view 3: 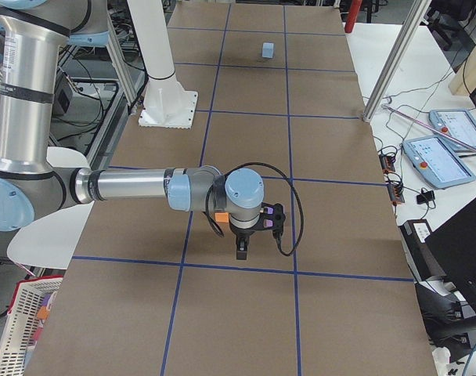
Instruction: Place blue block between orange and purple blocks
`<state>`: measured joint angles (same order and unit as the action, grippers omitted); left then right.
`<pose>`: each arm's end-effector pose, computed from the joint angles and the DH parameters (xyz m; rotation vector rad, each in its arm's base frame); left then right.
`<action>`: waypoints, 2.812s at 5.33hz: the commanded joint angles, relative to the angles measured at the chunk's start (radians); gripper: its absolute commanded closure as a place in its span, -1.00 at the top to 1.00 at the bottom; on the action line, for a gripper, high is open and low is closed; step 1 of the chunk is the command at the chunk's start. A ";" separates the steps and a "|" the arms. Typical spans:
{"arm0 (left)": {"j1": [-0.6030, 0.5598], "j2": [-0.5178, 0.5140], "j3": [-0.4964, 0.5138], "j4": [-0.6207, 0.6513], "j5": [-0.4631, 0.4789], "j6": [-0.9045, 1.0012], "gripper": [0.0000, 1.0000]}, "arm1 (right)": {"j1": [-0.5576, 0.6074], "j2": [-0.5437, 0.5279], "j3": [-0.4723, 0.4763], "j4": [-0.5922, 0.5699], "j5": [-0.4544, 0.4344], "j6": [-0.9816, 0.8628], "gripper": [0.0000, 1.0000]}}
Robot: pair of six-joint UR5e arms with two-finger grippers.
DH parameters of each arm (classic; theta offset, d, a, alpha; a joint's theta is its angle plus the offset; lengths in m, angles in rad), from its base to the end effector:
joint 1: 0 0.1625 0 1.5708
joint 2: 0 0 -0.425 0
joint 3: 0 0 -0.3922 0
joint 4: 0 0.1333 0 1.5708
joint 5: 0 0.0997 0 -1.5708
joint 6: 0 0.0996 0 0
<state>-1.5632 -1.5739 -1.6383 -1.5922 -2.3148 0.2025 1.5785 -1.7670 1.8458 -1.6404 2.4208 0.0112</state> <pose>-0.0621 -0.4990 0.6236 0.1600 0.7331 0.2344 0.0616 -0.4080 0.6133 0.0071 -0.8500 0.0138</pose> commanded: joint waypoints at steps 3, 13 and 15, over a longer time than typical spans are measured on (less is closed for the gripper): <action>0.002 -0.002 -0.046 0.005 0.000 -0.002 1.00 | 0.000 0.000 0.001 0.007 0.000 0.003 1.00; 0.563 0.014 -0.227 -0.394 0.188 -1.026 1.00 | -0.012 0.066 0.004 0.004 0.011 0.007 1.00; 0.618 0.012 -0.192 -0.408 0.257 -1.026 1.00 | -0.012 0.069 0.000 0.004 0.009 0.007 1.00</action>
<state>-0.9732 -1.5604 -1.8471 -1.9929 -2.0981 -0.8212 1.5663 -1.6989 1.8482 -1.6368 2.4301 0.0177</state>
